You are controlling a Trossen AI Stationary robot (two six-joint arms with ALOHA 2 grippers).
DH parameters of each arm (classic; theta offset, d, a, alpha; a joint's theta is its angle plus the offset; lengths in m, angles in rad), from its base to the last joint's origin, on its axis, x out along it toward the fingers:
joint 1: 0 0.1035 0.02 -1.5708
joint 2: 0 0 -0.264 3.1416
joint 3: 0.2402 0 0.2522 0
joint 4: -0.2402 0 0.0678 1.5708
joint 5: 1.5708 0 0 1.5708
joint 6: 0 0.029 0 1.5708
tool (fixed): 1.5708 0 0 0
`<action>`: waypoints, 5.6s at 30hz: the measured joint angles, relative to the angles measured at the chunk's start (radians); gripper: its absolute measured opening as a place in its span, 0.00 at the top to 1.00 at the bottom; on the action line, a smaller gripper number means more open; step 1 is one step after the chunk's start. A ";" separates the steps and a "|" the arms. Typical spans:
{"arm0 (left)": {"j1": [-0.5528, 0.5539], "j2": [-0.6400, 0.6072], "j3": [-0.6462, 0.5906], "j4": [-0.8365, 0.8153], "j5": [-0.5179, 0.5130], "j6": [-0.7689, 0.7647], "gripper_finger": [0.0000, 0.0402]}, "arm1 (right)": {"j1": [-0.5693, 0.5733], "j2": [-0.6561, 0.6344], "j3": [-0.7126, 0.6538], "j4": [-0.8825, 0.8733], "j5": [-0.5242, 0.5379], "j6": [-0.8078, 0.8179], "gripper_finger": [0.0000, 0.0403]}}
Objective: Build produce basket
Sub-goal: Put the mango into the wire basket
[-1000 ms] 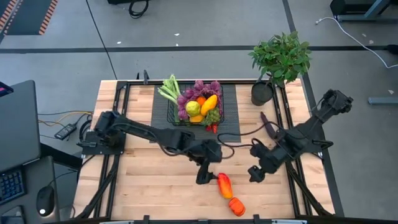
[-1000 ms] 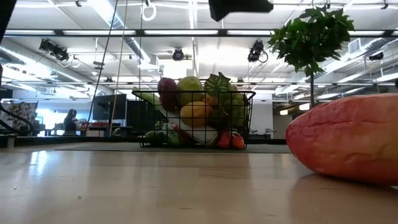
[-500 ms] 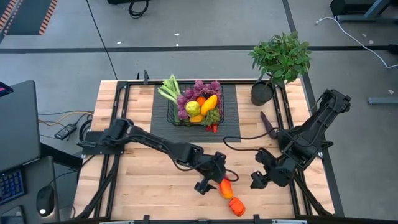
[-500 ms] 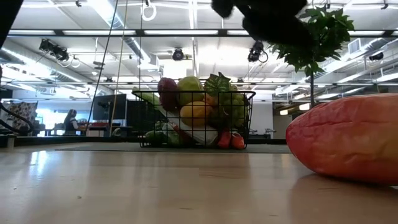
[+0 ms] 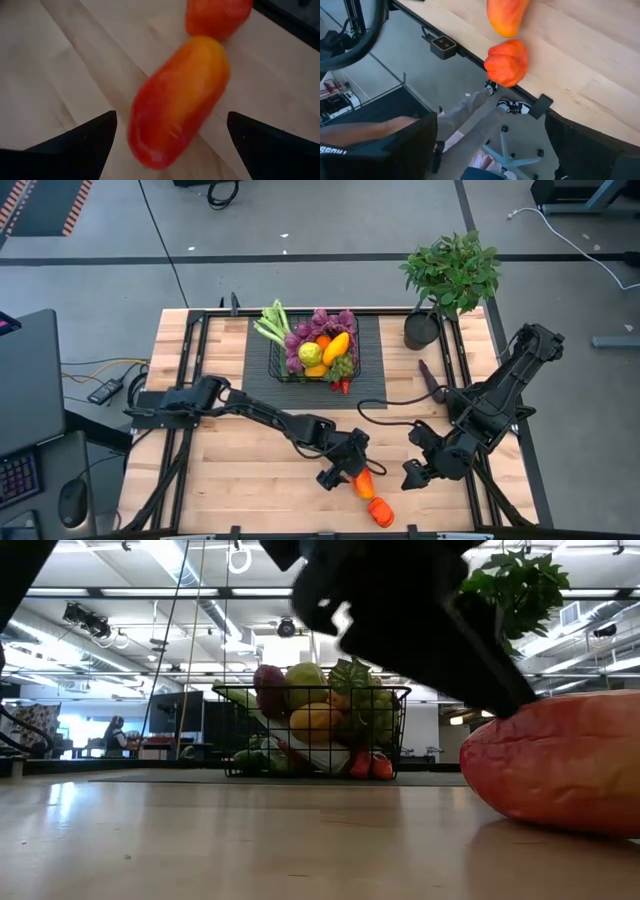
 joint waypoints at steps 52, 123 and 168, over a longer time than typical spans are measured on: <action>0.230 -0.372 0.001 -0.526 -0.293 -0.680 0.42 | 0.005 -0.001 0.000 -0.020 0.252 -0.070 0.08; 0.436 -0.477 0.000 -1.075 -0.567 -0.978 0.08 | 0.011 -0.001 0.000 -0.198 0.322 -0.002 0.08; 0.462 -0.784 -0.390 -1.016 -0.507 -1.132 0.06 | 0.071 0.290 0.000 0.148 0.143 -0.121 0.12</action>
